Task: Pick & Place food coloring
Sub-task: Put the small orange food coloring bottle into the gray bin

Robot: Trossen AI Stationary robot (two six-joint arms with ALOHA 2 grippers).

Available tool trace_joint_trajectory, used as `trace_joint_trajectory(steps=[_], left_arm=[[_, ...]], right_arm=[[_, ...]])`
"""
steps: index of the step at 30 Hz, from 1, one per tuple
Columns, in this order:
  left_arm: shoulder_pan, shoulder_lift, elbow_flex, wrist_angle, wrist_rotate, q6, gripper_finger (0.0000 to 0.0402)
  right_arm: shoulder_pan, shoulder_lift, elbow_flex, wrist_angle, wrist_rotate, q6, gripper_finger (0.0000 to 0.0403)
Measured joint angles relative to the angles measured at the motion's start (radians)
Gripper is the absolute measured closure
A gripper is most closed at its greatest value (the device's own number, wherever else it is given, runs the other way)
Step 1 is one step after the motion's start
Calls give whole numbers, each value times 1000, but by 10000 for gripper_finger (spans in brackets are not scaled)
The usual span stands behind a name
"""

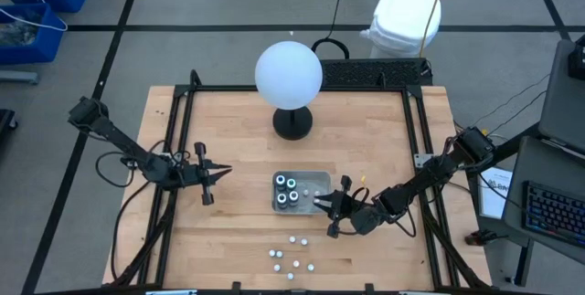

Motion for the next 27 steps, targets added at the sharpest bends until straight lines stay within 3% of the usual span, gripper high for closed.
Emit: trace_joint_trajectory(steps=[27], left_arm=[[0, 0, 0, -23, 6, -3, 364]], right_arm=[[0, 0, 0, -1, -3, 7, 342]])
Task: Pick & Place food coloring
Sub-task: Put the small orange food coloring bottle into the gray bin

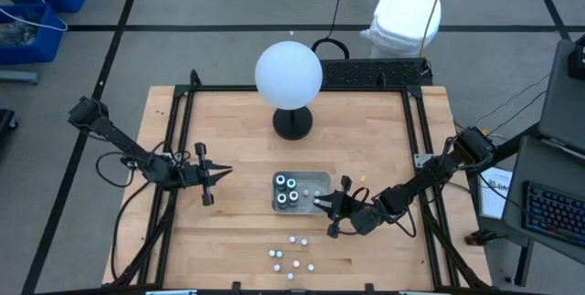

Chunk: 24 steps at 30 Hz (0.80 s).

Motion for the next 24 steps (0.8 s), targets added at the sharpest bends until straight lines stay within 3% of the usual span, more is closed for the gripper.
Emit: trace_joint_trajectory(steps=[24], left_arm=[[0, 0, 0, -99, -9, -76, 364]], right_arm=[[-33, 0, 0, 1, -2, -57, 342]])
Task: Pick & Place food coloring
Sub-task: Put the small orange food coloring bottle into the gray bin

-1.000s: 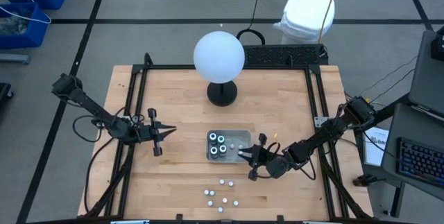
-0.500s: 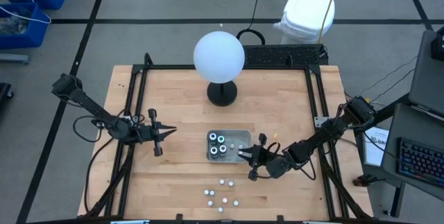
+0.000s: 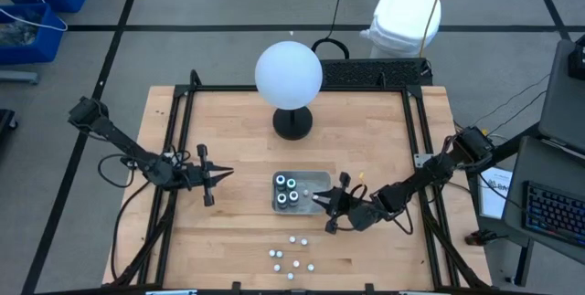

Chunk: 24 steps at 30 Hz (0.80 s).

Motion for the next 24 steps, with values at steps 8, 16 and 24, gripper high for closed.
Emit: trace_joint_trajectory(steps=[8, 16, 24], left_arm=[[0, 0, 0, -44, 0, -106, 364], [0, 0, 0, -44, 4, -179, 364], [0, 0, 0, -55, 27, -176, 364]], right_arm=[[-25, 0, 0, 1, -25, -31, 342], [-34, 0, 0, 10, -24, -42, 342], [-46, 0, 0, 9, -25, -37, 342]])
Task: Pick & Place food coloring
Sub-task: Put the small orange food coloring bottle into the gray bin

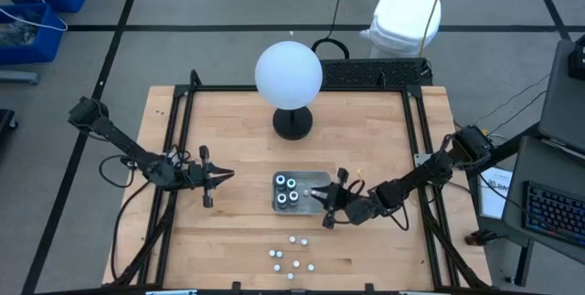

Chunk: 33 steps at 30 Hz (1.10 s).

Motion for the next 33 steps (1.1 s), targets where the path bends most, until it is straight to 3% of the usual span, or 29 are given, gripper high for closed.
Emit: trace_joint_trajectory(steps=[33], left_arm=[[0, 0, 0, 4, 0, 49, 364]], right_arm=[[2, 0, 0, -8, -30, 27, 342]])
